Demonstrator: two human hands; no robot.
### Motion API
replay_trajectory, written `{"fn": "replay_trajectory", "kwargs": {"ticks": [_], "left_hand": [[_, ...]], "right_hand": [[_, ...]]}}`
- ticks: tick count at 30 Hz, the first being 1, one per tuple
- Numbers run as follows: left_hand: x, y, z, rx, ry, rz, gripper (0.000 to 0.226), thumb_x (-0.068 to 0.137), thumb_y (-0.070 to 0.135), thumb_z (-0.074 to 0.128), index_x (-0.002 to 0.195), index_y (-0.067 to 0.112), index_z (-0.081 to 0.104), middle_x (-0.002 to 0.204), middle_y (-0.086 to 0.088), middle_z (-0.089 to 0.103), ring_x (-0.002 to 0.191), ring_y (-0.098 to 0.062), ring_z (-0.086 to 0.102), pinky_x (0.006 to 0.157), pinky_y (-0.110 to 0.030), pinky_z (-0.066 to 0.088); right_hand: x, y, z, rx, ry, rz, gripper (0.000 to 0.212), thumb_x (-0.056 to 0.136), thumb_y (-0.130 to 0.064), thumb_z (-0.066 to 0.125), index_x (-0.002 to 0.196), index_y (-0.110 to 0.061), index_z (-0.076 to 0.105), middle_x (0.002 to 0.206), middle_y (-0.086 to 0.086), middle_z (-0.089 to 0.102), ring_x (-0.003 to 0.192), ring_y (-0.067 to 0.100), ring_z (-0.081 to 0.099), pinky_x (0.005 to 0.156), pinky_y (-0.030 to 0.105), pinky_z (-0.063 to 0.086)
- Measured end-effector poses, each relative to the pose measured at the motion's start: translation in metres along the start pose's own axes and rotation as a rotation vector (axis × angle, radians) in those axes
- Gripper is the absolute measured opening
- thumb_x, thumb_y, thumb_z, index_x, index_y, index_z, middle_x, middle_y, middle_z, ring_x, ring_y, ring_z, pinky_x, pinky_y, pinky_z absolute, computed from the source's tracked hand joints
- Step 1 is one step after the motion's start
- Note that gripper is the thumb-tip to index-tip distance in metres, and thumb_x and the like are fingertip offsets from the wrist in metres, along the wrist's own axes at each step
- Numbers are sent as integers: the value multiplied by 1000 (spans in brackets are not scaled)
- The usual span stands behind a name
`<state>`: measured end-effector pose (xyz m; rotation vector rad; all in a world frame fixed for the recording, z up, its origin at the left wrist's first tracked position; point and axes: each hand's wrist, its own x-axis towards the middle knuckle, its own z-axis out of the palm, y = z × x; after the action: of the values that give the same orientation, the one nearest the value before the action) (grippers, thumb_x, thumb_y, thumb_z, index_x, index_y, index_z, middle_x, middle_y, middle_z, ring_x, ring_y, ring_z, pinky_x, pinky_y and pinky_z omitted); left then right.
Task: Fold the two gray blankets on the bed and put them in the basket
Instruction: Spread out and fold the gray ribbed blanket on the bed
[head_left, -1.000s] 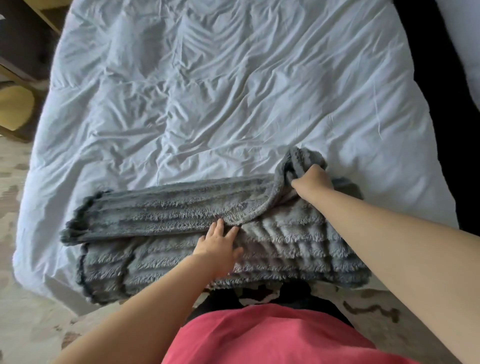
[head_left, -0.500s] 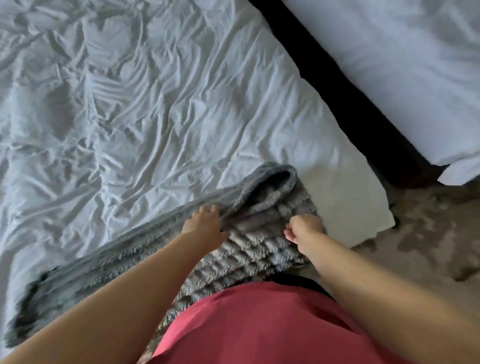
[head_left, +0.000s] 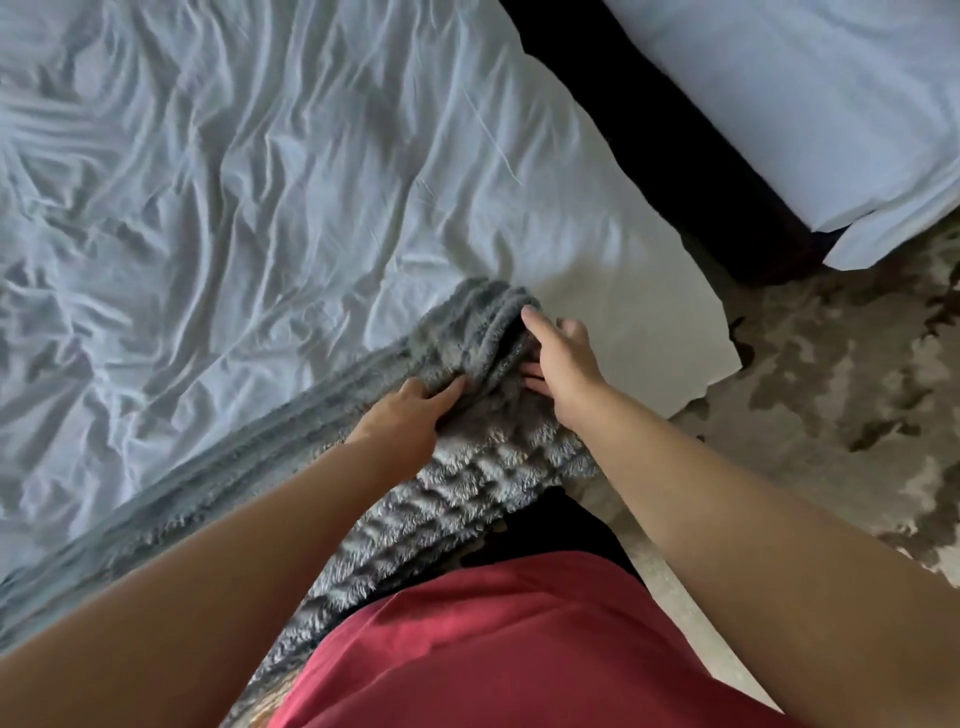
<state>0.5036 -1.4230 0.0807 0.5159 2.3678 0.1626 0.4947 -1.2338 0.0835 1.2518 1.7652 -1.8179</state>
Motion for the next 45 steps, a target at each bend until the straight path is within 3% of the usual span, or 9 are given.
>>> {"fn": "replay_trajectory", "kwargs": {"ticks": [3,7,10,13,17,27,34,38,45], "left_hand": [[-10,-2,-1,37,6,29,72,94,8,39,150,43,9,117,-7,38,84,-18,48,78,-32,51],[-12,-1,-12,32,-15,54,70,94,10,42,150,40,13,117,-3,40,83,-14,45,69,-25,44],[-15,-7,-23,-70,-44,126,73,84,14,46,147,44,24,116,3,49,89,-12,47,75,-23,39],[-17,-14,-24,-82,-95,223,76,77,17,48,144,48,28,129,2,52,106,-18,54,90,-30,43],[-9,-7,-4,-52,-156,252,76,84,16,49,144,53,21,129,-2,51,103,-20,55,87,-29,41],[-8,6,54,74,-236,105,80,93,33,46,148,41,-12,146,-11,26,132,-32,33,103,-47,37],[3,-9,71,1,-180,74,81,90,45,46,144,50,-14,134,-4,30,122,-28,37,102,-44,36],[10,-14,63,-10,-159,47,80,88,63,43,147,47,-9,138,-6,30,126,-29,37,104,-45,34],[-17,-34,22,-220,57,-56,88,88,44,54,149,40,-9,140,-1,25,132,-23,29,114,-38,23]], "right_hand": [[7,-19,18,-48,-29,61,68,76,-47,74,129,-17,44,104,-3,54,88,16,54,85,41,49],[-1,-41,24,-454,38,-101,6,79,-9,62,80,-10,56,76,7,55,69,26,51,54,31,44],[-19,-42,10,-515,171,-455,35,69,3,49,53,-15,24,56,5,25,52,18,23,44,30,14],[-35,-18,-6,-458,291,-533,30,68,1,52,54,-14,30,52,3,30,50,17,22,41,27,15],[-19,21,-30,-365,303,-220,15,73,-12,71,79,-8,57,73,1,57,67,20,53,49,24,37],[56,59,-51,-436,18,190,87,59,-32,86,133,-17,41,129,7,50,113,31,54,98,45,47],[85,54,-46,-465,-296,347,55,71,-27,78,121,-18,57,101,13,71,90,33,68,87,48,54],[68,25,-25,-564,-329,408,14,79,-30,61,79,-16,64,59,9,69,48,23,65,54,22,48],[22,-47,27,-492,-294,127,29,48,-32,61,74,-18,58,101,12,61,91,30,58,72,33,44]]}}
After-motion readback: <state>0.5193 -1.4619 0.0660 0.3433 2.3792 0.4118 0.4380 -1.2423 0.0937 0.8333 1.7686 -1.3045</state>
